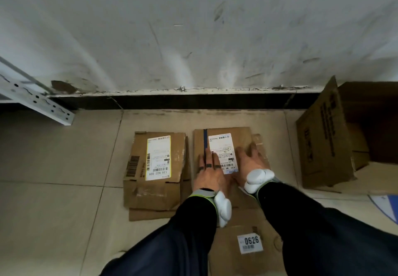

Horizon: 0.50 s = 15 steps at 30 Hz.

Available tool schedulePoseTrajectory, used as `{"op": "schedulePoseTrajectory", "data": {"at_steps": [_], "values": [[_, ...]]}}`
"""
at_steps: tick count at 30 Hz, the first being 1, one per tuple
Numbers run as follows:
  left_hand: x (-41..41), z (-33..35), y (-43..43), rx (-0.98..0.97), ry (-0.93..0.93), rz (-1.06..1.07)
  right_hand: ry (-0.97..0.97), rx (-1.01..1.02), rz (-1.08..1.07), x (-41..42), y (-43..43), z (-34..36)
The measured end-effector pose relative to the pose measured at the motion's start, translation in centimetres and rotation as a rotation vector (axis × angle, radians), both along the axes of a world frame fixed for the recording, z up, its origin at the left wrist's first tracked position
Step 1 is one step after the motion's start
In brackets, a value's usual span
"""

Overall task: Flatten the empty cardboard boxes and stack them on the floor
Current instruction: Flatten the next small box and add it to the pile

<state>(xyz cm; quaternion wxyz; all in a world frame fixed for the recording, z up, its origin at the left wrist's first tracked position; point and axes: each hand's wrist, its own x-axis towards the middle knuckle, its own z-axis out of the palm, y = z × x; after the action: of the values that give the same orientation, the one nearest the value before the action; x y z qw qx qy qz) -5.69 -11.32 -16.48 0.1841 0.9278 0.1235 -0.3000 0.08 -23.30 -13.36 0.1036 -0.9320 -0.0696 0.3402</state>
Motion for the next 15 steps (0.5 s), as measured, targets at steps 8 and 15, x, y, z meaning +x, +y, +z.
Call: {"op": "schedulePoseTrajectory", "data": {"at_steps": [8, 15], "values": [[-1.3, 2.2, -1.1, 0.03, -0.109, 0.039, -0.092, 0.038, -0.297, 0.1, 0.9, -0.1], [-1.3, 2.4, 0.8, 0.016, -0.027, 0.282, 0.028, 0.108, -0.419, 1.8, -0.7, 0.0]]}}
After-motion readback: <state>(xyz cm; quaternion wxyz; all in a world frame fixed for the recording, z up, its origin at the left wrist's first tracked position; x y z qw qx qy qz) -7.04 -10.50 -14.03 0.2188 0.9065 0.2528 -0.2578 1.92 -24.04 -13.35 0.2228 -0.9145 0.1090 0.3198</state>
